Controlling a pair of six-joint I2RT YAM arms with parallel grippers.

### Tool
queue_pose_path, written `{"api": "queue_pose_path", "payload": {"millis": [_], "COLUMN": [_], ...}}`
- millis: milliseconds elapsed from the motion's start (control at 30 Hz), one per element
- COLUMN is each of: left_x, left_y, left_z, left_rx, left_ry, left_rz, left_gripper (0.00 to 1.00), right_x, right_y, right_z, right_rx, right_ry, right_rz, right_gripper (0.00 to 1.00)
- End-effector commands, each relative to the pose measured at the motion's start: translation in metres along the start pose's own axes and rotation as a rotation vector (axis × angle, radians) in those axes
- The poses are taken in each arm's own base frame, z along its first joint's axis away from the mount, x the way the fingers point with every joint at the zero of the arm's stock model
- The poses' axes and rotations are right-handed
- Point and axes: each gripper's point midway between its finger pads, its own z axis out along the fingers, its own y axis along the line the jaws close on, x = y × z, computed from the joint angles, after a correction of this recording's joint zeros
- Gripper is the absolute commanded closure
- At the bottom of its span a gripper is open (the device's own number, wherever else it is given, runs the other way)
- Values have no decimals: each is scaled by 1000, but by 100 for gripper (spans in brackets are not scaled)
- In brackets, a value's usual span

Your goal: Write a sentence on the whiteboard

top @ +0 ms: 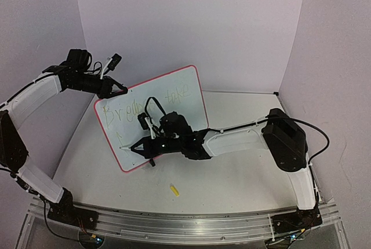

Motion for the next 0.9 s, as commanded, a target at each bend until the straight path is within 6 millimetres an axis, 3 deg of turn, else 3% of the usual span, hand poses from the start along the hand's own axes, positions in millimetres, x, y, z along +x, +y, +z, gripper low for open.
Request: {"api": "queue_pose_path", "payload": {"millis": [0,867], "left_x": [37,37], "left_y": [-17,-20], "left_z": [35,36], "left_rx": [106,112], "left_ry": [112,116], "left_rz": [-39,-36], "left_gripper": [100,100], "right_x": [-23,-35], "right_y": [-11,-15], "right_z": [-15,-36], "right_rx": [94,151], "right_ry": [-98,-174], "right_rz": [9,8], "right_gripper": [100,100]}}
